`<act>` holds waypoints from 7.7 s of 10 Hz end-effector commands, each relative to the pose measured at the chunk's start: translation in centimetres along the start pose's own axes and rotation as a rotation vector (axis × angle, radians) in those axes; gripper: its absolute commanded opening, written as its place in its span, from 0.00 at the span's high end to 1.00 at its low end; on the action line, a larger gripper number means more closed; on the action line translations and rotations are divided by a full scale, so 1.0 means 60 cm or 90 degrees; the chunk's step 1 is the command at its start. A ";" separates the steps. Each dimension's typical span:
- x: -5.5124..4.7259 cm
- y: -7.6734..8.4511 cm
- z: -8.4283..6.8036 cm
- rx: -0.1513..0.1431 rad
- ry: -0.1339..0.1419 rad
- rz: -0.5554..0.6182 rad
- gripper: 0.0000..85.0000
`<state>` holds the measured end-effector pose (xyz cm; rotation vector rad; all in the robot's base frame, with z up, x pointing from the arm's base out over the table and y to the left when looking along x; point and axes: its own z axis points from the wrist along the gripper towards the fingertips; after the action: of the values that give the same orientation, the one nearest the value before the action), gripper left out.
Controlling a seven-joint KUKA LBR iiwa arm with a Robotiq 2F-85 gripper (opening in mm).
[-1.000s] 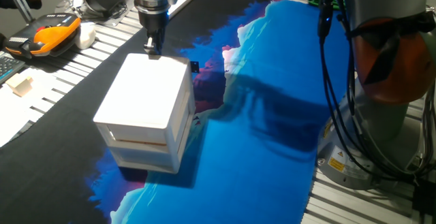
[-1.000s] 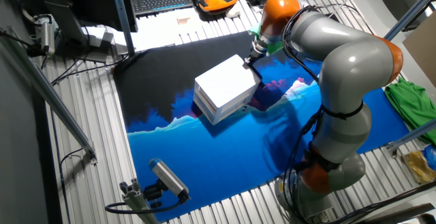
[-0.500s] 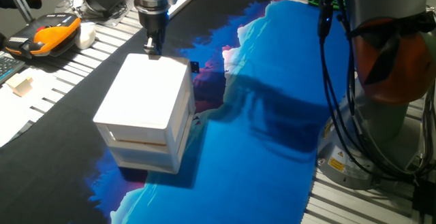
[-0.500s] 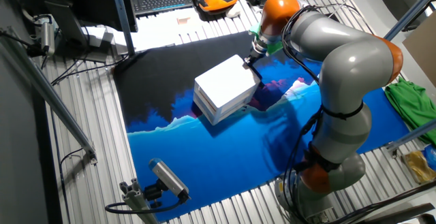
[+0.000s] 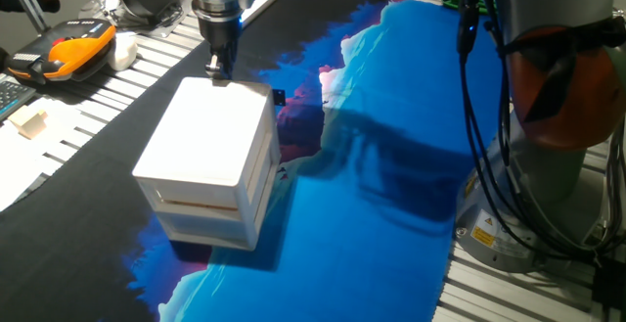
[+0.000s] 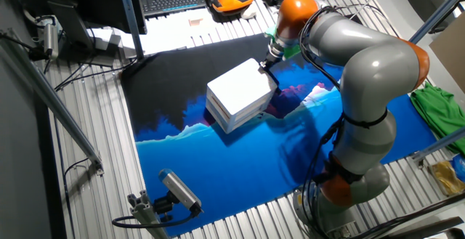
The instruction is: Grasp the handle and close the drawer
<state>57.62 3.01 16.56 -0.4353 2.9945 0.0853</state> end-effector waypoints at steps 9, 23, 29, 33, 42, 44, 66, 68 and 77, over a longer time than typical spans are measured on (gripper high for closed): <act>0.000 0.000 0.000 -0.021 0.010 -0.028 1.00; 0.000 0.000 0.002 0.048 0.013 0.023 0.60; 0.001 -0.001 0.003 0.044 0.011 0.029 0.60; 0.000 -0.001 0.001 0.016 0.009 0.034 0.60; 0.000 -0.001 -0.001 -0.010 0.005 0.040 0.60; 0.000 0.000 -0.002 -0.019 0.002 0.043 0.60; -0.020 0.032 -0.023 -0.118 -0.030 0.100 0.60; -0.023 0.038 -0.042 -0.113 -0.029 0.117 0.60; -0.051 -0.050 -0.128 -0.046 0.024 0.090 1.00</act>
<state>60.68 0.18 24.54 -0.2454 3.0622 0.2156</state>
